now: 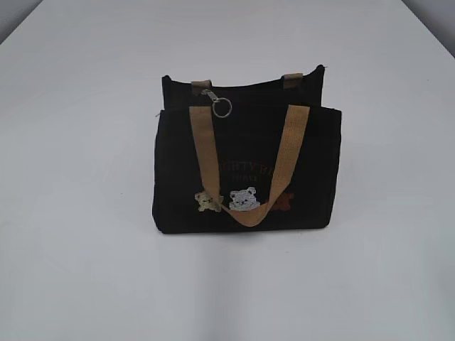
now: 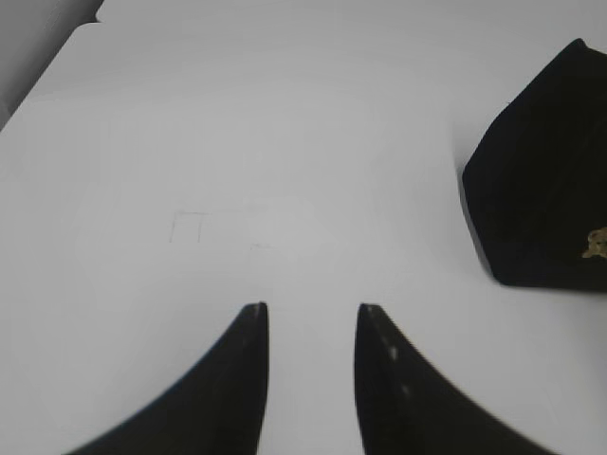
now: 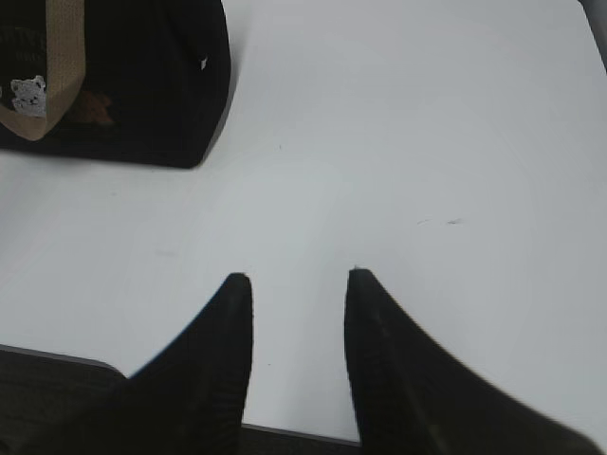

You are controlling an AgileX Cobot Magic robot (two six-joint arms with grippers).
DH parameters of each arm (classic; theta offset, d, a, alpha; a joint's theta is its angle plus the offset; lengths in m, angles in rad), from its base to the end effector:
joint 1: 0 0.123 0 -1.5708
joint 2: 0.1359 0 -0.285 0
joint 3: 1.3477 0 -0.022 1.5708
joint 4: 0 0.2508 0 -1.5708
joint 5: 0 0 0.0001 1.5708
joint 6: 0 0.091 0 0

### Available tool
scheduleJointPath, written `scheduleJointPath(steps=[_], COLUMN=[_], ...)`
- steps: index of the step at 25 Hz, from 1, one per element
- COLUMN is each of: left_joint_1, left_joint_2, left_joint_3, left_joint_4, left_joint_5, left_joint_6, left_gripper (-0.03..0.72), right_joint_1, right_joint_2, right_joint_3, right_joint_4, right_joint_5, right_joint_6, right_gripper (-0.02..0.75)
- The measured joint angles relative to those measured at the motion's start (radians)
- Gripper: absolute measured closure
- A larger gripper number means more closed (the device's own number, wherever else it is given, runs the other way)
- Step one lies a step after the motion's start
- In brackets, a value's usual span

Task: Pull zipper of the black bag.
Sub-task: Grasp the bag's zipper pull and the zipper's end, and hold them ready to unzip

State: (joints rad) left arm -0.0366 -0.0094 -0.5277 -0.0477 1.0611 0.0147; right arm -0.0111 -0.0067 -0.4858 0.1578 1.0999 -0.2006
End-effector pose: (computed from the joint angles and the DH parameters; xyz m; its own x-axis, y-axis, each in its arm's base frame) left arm -0.0099 -0.0034 0.2849 -0.4229 0.0069 -0.9061 0.0706 0.9972 -0.0254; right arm -0.0063 0.0128 0.2710 -0.4743 -0.1217 -0.8719 -0.1731 0.9840 -0.0431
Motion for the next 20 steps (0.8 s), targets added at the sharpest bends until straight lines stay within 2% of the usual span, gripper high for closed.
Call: scheduleJointPath(steps=[20], left_joint_1=[0.000], left_joint_2=[0.000], left_joint_3=[0.000], left_joint_4=[-0.012], left_joint_5=[-0.001], left_joint_6=[0.000], left_gripper=[0.453], right_joint_1=[0.000], right_joint_2=[0.000], right_joint_3=[0.000], right_joint_4=[0.000], right_joint_5=[-0.001], right_joint_6=[0.000], right_gripper=[0.472])
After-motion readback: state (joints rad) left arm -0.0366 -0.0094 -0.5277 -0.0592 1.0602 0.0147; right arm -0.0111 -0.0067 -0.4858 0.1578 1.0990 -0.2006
